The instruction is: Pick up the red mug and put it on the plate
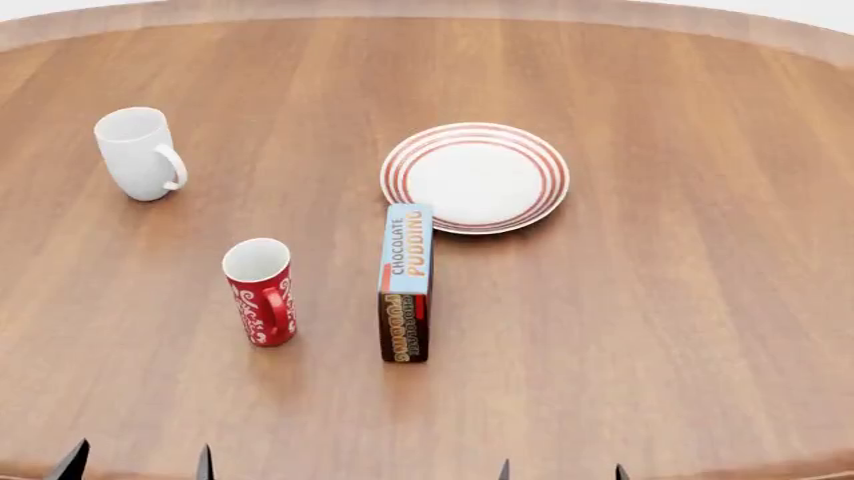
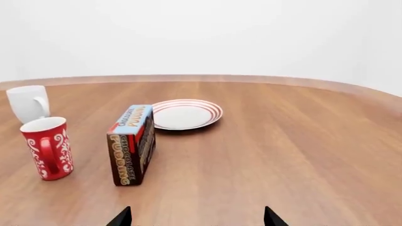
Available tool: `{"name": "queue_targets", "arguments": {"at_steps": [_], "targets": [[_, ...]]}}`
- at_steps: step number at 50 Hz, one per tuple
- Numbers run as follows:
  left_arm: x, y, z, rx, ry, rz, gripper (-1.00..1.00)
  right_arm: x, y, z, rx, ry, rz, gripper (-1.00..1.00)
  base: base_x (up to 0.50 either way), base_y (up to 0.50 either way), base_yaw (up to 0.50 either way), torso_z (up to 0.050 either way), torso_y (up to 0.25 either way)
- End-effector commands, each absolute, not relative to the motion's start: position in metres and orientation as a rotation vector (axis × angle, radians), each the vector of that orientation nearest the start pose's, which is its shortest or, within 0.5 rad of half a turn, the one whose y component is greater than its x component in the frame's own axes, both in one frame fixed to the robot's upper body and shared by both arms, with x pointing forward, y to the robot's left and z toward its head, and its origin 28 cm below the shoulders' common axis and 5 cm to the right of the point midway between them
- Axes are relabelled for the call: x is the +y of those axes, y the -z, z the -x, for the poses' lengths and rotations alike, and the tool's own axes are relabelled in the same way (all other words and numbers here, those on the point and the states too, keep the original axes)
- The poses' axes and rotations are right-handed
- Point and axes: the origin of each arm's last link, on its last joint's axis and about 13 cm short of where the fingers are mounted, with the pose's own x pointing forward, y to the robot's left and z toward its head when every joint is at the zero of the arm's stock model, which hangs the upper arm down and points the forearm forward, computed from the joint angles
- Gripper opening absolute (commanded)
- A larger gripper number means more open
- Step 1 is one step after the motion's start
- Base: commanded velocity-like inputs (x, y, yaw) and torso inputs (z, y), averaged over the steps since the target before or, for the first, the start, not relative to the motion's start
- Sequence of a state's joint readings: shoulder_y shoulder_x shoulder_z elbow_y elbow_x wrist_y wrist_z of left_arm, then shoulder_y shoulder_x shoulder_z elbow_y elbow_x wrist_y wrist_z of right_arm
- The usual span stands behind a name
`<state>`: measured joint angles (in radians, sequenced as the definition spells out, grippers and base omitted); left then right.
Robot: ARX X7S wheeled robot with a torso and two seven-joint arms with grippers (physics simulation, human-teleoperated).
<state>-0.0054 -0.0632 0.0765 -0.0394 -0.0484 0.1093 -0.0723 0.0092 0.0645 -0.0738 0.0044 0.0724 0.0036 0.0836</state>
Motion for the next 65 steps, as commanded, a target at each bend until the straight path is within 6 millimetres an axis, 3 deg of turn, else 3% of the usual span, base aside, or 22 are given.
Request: {"name": "queue_targets", "arguments": {"at_steps": [1, 27, 65], "targets": [[0.2057, -0.0122, -0.2134, -0.159, -0.006, -0.028, 1.0, -0.0967, -0.0129, -0.2126, 0.013, 0.017, 0.001, 1.0, 0.0, 0.0, 0.0, 0.0, 0.0], [0.2066, -0.0119, -0.2184, -0.424, 0.003, -0.108, 1.0, -0.0968, -0.0127, -0.2134, 0.028, 0.025, 0.015, 1.0, 0.0, 0.0, 0.0, 0.0, 0.0], [0.2067, -0.0121, -0.2205, -0.533, 0.035, -0.113, 1.0, -0.0969, -0.0137, -0.2133, 0.017, 0.029, 0.002, 1.0, 0.0, 0.0, 0.0, 0.0, 0.0]]}}
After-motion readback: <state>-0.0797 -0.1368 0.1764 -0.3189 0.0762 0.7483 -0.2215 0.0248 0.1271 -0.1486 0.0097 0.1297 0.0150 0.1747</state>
